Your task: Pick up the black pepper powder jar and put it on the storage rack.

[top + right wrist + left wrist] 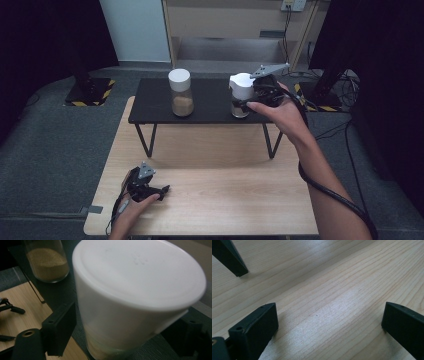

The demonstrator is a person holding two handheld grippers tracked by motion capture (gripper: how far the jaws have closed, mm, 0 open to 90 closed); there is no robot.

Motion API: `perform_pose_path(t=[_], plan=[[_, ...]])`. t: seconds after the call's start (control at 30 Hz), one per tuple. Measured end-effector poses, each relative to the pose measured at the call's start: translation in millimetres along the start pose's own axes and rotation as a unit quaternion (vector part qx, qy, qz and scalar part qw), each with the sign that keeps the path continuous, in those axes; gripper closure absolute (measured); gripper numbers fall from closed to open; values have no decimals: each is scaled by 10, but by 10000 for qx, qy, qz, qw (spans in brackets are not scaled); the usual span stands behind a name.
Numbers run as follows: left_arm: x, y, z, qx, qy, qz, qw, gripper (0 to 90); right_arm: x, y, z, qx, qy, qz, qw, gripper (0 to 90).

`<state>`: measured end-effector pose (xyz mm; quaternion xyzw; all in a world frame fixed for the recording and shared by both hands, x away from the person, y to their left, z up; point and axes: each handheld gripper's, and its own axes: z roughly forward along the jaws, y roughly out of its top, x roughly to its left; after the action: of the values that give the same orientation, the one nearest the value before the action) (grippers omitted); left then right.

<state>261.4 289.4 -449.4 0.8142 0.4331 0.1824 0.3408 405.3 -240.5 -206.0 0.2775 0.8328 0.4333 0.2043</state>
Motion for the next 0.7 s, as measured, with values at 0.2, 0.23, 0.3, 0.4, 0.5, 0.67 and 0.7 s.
perform_pose_path(t=[0.2,0.23,0.3,0.4,0.5,0.67,0.7], plan=[[-1,0,0,0,2,0,10000,0,41,-7,-89,38,-53,-114,9999,81],[-1,0,0,0,3,0,10000,0,55,-11,-113,39,-84,-129,9999,68],[-2,0,0,-1,4,-1,10000,0,75,-10,-153,71,-135,-146,9998,52],[-2,0,0,1,3,0,10000,0,90,-19,-214,95,-160,-166,9997,49],[-2,0,0,-1,3,-1,10000,0,103,-33,-275,119,-174,-183,9996,49],[-2,0,0,0,4,-1,10000,0,104,-50,-325,124,-183,-165,9996,50],[-2,0,0,-1,4,-2,10000,0,102,-53,-329,127,-176,-167,9996,50]])
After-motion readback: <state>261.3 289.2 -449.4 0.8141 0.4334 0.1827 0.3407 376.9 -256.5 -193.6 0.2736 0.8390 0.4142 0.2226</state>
